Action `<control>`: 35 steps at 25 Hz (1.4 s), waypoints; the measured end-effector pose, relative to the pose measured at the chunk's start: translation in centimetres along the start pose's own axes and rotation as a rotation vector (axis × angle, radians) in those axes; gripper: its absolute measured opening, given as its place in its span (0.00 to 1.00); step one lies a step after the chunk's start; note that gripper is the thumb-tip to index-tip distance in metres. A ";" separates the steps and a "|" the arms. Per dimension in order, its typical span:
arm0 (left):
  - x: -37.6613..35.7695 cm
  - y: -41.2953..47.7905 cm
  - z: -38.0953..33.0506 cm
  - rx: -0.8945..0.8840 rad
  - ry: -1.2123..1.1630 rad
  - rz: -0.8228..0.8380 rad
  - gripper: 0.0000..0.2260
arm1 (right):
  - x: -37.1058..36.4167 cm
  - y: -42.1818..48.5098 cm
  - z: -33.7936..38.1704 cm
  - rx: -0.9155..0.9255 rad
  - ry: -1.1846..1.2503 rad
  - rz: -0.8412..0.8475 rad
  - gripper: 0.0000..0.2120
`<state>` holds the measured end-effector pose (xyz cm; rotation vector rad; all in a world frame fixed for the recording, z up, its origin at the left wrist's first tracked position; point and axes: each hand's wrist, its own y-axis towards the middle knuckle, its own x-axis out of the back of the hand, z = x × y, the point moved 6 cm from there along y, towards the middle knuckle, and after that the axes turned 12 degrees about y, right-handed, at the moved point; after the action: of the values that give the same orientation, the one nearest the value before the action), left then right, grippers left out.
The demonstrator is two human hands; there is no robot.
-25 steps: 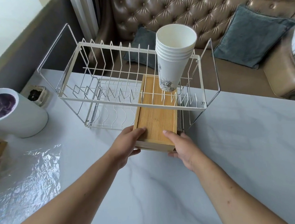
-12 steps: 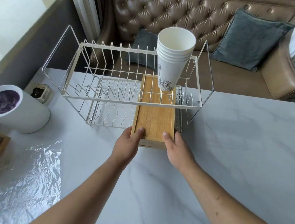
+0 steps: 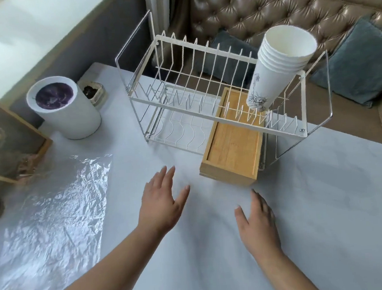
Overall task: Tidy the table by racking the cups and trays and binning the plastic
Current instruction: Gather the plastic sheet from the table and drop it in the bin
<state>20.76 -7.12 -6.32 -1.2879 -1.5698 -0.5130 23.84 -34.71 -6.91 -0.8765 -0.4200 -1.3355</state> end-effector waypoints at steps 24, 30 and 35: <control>-2.6 -13.6 21.3 -0.025 0.371 -0.066 0.34 | -21.6 -6.9 15.8 0.832 -0.544 0.591 0.34; -5.8 -15.0 14.1 -0.291 0.455 -0.053 0.33 | -14.9 -8.0 4.3 0.794 -0.594 0.469 0.32; -9.2 -15.1 7.0 -0.513 0.530 -0.026 0.33 | -9.0 -8.4 -3.8 0.649 -0.551 0.379 0.33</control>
<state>3.54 -11.06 -13.32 -1.3527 -1.0389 -1.2217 13.00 -31.56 -13.15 -0.7077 -0.9956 -0.5281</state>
